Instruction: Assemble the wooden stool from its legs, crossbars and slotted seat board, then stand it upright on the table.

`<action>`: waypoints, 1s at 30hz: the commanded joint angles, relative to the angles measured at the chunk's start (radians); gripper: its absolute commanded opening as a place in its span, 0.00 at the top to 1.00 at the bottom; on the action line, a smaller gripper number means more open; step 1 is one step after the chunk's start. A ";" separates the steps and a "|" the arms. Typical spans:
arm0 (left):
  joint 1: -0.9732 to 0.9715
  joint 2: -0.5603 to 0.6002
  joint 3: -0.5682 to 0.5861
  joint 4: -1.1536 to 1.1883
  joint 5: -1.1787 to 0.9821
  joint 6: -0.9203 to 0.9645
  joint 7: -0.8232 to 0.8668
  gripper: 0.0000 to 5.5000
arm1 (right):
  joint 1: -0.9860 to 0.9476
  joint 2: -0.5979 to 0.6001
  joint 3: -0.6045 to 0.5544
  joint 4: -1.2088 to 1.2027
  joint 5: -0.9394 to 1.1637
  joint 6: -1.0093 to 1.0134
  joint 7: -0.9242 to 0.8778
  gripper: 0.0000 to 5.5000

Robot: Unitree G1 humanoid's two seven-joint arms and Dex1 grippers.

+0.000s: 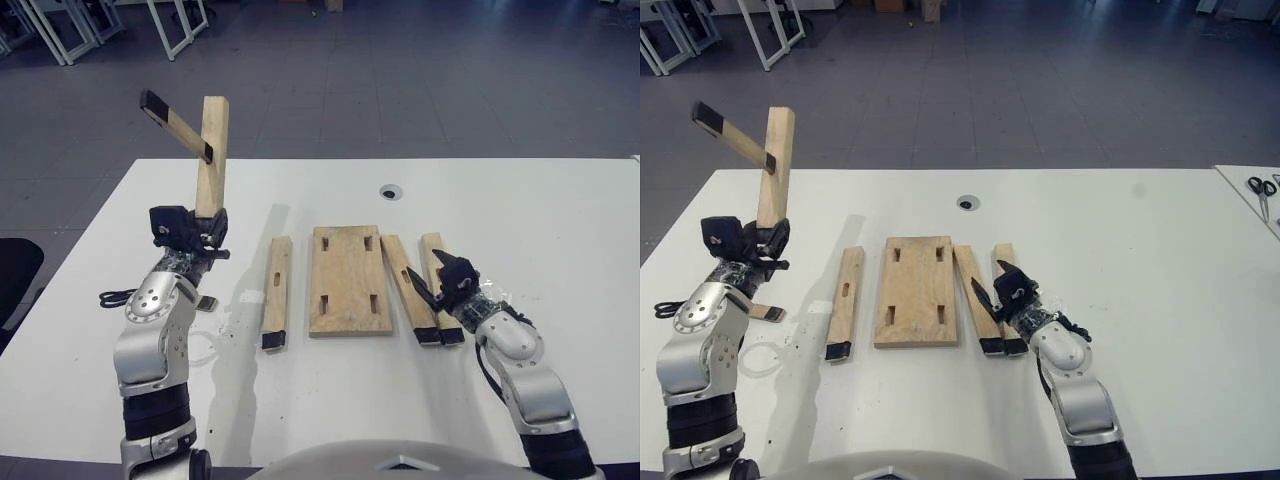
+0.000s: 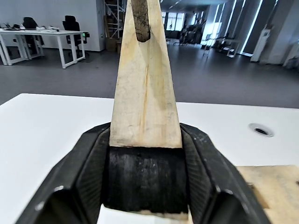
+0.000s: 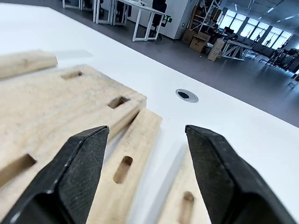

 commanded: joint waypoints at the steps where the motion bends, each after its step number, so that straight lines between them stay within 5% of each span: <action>1: -0.043 0.008 0.041 -0.077 -0.246 0.144 -0.082 0.63 | -0.127 0.069 -0.123 -0.104 0.318 0.268 0.002 0.32; 6: -0.060 0.060 0.061 -0.050 -0.637 0.441 -0.160 0.63 | -0.319 0.058 -0.349 -0.043 0.884 0.654 -0.077 0.15; 10: -0.032 0.067 0.034 -0.059 -0.922 0.590 -0.194 0.63 | -0.412 0.015 -0.394 0.027 1.148 0.758 -0.138 0.04; 19: -0.058 0.136 -0.053 -0.050 -1.269 0.618 -0.150 0.63 | -0.479 -0.050 -0.310 0.087 1.514 0.746 -0.256 0.04; 27: -0.041 0.212 -0.123 -0.069 -1.324 0.591 -0.143 0.63 | -0.535 -0.088 -0.235 0.097 1.632 0.652 -0.305 0.04; 30: -0.044 0.239 -0.129 -0.062 -1.319 0.585 -0.155 0.63 | -0.538 -0.135 -0.220 0.098 1.647 0.652 -0.292 0.14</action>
